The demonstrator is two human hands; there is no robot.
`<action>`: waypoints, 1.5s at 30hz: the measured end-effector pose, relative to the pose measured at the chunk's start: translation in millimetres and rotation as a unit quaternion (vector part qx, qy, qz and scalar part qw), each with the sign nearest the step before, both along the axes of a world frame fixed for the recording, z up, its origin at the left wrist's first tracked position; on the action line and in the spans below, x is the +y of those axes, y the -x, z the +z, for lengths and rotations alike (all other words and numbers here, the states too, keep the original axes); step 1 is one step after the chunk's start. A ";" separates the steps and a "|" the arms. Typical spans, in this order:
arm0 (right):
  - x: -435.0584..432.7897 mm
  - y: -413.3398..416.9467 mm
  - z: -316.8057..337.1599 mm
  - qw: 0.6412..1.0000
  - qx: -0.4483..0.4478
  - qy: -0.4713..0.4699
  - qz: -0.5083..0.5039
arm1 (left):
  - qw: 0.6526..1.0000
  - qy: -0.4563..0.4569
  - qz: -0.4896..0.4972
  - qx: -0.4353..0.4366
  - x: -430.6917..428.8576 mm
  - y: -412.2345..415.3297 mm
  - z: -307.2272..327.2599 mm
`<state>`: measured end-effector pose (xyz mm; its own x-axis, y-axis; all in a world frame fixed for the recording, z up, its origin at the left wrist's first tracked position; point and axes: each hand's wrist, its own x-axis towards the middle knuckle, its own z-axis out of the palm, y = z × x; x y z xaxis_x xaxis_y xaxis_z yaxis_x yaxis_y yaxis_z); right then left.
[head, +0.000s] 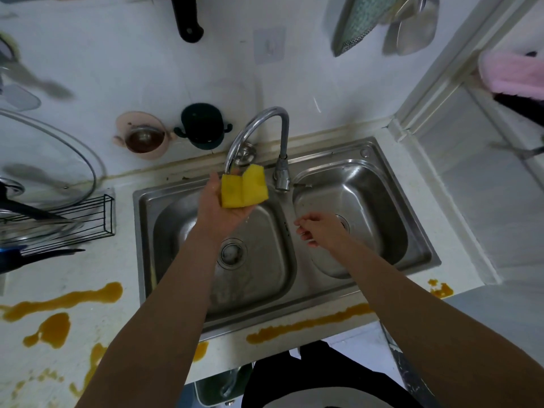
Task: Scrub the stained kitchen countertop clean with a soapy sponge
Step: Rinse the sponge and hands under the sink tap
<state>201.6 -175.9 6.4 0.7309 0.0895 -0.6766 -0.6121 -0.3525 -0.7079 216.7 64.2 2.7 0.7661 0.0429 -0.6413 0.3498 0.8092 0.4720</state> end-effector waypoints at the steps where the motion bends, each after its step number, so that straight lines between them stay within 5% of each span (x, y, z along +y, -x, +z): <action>1: 0.9 -0.1 1.5 1.000 -0.002 -0.005 -0.009 | 1.000 0.005 -0.002 -0.001 -1.2 -0.8 0.1; 11: 87.5 -25.1 34.4 0.966 0.022 -0.234 -0.111 | 0.999 -0.034 0.025 0.015 -13.3 10.3 7.8; 19: 109.3 -28.4 35.8 0.982 -0.097 -0.159 0.016 | 0.976 -0.216 -0.004 0.014 19.7 14.7 12.0; 23: 115.7 -37.3 37.4 0.982 -0.121 -0.146 -0.016 | 0.959 -0.274 -0.019 0.066 25.4 7.1 14.4; 29: 111.2 -40.1 41.8 0.974 -0.211 -0.072 0.042 | 0.965 -0.247 -0.079 0.048 14.7 3.1 22.5; 35: 111.7 -23.3 60.0 0.945 -0.274 -0.058 0.170 | 0.993 -0.096 -0.068 -0.012 5.6 1.9 21.6; 40: 97.9 -20.5 54.5 0.969 -0.173 -0.141 0.109 | 0.998 -0.005 -0.046 -0.038 6.5 3.8 14.0; 45: 67.0 -24.1 57.9 0.977 -0.121 -0.159 -0.074 | 0.994 0.089 -0.009 -0.069 8.0 9.6 10.0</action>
<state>225.7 -108.8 64.4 0.8871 0.1482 -0.4372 -0.4405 -0.0112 -0.8977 207.1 72.1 12.7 0.8470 -0.0770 -0.5260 0.3074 0.8782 0.3665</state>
